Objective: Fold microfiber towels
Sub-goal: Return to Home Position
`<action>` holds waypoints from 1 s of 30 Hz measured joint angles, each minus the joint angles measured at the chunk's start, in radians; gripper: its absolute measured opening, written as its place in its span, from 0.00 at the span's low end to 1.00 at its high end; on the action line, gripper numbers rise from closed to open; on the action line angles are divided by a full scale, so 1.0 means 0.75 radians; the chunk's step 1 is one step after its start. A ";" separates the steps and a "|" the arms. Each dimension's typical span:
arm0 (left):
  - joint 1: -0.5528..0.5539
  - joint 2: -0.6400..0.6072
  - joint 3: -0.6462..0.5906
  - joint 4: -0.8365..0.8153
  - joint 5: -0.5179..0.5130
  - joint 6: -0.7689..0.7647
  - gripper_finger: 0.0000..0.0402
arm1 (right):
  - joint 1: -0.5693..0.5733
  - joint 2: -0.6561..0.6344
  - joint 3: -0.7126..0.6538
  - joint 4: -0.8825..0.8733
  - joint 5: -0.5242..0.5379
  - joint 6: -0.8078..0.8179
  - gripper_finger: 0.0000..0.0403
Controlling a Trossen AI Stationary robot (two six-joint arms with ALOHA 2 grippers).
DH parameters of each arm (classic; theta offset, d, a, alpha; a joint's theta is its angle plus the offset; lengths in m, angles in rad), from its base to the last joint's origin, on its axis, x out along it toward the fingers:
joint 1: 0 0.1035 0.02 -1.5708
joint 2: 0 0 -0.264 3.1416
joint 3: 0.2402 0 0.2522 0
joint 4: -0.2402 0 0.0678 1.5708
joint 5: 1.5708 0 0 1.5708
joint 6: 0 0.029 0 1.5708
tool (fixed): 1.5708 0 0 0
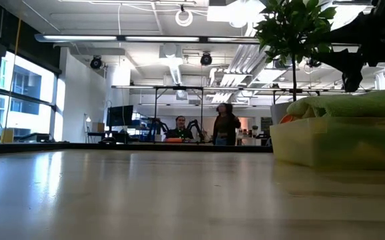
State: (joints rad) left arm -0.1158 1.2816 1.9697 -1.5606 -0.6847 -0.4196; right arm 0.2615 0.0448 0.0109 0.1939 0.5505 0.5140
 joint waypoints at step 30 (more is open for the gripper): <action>0.420 0.182 -0.569 0.844 0.975 0.368 0.25 | 0.000 0.002 0.000 -0.144 0.159 -0.240 0.39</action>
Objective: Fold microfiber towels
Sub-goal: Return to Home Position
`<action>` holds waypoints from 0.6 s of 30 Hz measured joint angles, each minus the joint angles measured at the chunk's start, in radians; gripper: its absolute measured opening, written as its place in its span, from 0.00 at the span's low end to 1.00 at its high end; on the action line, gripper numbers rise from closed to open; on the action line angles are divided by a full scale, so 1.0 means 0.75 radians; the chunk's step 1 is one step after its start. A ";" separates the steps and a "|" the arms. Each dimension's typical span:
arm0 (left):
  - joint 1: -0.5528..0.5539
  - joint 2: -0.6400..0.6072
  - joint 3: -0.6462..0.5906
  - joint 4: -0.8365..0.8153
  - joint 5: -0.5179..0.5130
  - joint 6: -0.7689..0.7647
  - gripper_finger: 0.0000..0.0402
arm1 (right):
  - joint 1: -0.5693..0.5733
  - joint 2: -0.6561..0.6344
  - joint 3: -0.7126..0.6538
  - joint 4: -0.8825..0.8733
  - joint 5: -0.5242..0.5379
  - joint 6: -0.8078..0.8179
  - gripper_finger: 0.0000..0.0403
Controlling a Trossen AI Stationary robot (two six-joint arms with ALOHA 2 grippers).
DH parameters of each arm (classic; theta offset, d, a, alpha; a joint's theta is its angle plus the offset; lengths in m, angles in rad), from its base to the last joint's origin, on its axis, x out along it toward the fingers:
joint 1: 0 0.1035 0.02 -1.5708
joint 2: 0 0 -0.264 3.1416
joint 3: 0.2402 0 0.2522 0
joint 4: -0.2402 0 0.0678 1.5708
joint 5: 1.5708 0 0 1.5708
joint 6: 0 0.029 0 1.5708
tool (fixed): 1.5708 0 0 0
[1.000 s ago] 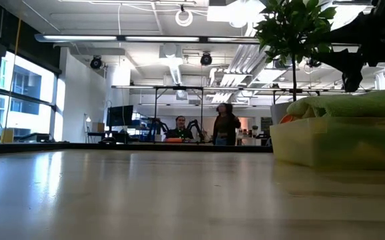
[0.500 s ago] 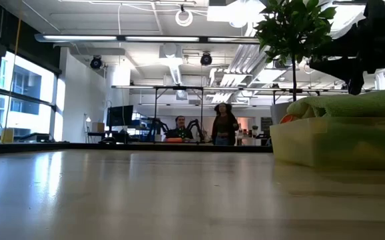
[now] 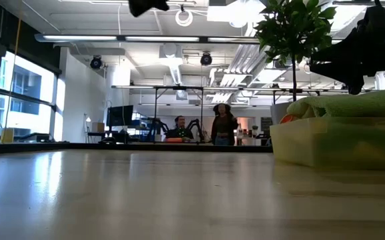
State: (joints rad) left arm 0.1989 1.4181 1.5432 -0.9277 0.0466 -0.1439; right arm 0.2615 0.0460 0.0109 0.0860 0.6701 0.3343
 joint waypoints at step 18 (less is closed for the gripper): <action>0.032 -0.213 -0.495 0.135 0.383 0.248 0.25 | 0.000 0.000 0.000 -0.001 -0.001 0.002 0.39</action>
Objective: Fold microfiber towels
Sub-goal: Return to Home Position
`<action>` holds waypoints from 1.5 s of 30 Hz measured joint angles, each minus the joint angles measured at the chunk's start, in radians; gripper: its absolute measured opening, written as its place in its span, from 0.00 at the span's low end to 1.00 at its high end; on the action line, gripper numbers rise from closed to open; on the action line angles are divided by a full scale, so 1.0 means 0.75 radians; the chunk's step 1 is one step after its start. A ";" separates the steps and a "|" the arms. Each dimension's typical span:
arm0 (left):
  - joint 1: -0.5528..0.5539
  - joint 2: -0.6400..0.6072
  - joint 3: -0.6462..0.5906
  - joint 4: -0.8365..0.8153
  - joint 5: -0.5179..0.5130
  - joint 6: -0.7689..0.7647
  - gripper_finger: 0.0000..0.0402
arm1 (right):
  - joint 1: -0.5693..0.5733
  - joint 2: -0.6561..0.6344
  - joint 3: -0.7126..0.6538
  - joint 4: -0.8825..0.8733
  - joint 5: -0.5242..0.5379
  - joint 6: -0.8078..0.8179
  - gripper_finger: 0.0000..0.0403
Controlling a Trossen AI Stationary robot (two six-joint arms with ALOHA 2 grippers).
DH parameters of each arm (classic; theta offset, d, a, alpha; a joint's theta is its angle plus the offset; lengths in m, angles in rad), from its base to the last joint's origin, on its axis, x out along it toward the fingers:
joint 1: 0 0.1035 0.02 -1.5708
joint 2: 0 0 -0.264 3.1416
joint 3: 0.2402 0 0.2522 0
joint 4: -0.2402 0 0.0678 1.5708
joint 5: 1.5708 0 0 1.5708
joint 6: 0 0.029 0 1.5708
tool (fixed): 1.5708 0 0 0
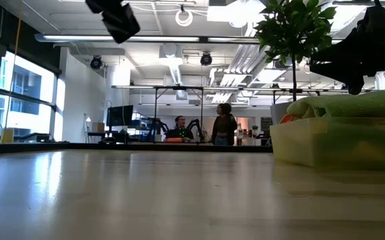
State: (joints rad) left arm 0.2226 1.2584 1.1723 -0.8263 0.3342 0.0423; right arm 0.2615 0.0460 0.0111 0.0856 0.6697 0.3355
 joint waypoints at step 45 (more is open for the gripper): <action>0.157 -1.437 -1.455 1.347 -0.262 -0.379 0.25 | 0.000 0.001 0.001 -0.024 0.000 0.003 0.39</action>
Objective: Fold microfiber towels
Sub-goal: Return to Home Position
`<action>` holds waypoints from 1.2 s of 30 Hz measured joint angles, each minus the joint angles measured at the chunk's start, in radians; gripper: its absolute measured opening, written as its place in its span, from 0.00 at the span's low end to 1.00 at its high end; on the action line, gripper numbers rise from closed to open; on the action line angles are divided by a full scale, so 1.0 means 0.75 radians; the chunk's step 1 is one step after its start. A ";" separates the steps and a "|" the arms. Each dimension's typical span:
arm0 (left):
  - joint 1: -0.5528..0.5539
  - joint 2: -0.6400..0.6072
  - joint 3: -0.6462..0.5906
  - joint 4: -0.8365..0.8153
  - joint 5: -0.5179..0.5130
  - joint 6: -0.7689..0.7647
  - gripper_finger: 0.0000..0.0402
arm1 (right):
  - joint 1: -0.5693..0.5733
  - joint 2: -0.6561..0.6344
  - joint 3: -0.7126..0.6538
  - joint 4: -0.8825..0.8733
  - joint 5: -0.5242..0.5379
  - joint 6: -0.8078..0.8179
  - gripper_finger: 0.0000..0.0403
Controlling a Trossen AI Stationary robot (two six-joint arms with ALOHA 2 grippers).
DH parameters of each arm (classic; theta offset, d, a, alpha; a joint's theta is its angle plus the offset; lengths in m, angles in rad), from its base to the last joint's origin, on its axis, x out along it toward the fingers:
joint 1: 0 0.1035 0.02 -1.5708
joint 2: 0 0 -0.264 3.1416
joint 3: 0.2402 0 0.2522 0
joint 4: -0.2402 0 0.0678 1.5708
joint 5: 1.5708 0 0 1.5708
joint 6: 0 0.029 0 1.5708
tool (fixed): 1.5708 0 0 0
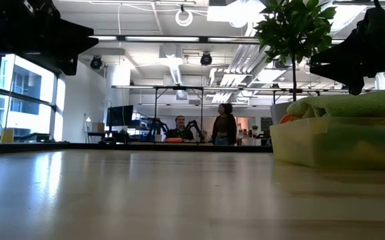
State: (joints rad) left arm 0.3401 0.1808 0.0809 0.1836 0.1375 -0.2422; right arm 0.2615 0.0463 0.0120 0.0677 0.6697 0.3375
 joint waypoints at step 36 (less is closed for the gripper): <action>0.000 -0.234 -0.075 0.169 0.001 -0.047 0.25 | 0.000 0.000 0.000 -0.001 0.000 -0.004 0.39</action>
State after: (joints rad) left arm 0.3401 0.0055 0.0250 0.3107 0.1387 -0.2775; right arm 0.2617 0.0463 0.0120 0.0673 0.6695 0.3342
